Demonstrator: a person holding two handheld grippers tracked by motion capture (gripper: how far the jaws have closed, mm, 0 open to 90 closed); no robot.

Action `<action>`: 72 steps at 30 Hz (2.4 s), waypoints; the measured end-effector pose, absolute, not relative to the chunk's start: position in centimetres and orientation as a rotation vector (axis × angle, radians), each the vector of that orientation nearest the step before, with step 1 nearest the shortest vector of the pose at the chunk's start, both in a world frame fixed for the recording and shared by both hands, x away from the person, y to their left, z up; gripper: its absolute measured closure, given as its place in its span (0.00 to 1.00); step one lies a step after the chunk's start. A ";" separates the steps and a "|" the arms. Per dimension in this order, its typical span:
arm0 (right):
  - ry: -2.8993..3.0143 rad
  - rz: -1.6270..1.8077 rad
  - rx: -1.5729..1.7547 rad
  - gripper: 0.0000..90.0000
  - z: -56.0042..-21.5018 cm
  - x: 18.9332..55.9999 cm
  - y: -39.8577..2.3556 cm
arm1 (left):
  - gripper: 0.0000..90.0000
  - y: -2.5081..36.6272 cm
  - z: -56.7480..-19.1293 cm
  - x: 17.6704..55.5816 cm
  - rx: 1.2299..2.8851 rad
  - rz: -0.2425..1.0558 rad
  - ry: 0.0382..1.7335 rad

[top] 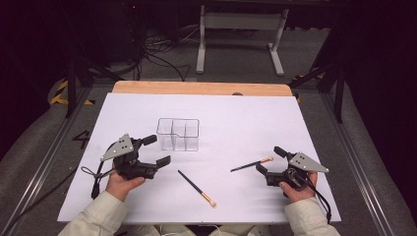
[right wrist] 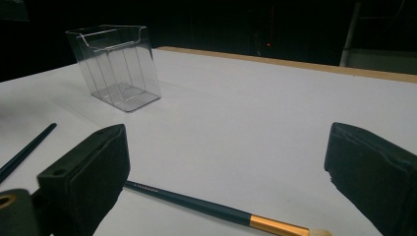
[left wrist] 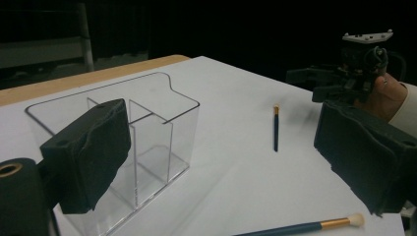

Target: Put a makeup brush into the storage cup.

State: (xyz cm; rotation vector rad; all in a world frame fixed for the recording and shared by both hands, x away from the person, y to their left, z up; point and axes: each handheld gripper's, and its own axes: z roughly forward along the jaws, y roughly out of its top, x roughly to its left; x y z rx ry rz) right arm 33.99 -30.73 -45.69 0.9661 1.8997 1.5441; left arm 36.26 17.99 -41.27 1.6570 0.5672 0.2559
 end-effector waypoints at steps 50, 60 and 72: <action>1.913 1.549 0.961 0.05 -45.7 34.0 -30.7 | 0.15 10.6 -37.0 37.5 2.165 0.159 0.348; 1.910 1.545 0.952 0.05 -45.7 34.0 -30.7 | 0.20 9.5 -36.5 38.0 2.292 0.072 0.339; 1.904 1.543 0.959 0.05 -45.7 34.0 -30.7 | 0.24 7.9 -36.8 37.9 2.427 0.119 0.254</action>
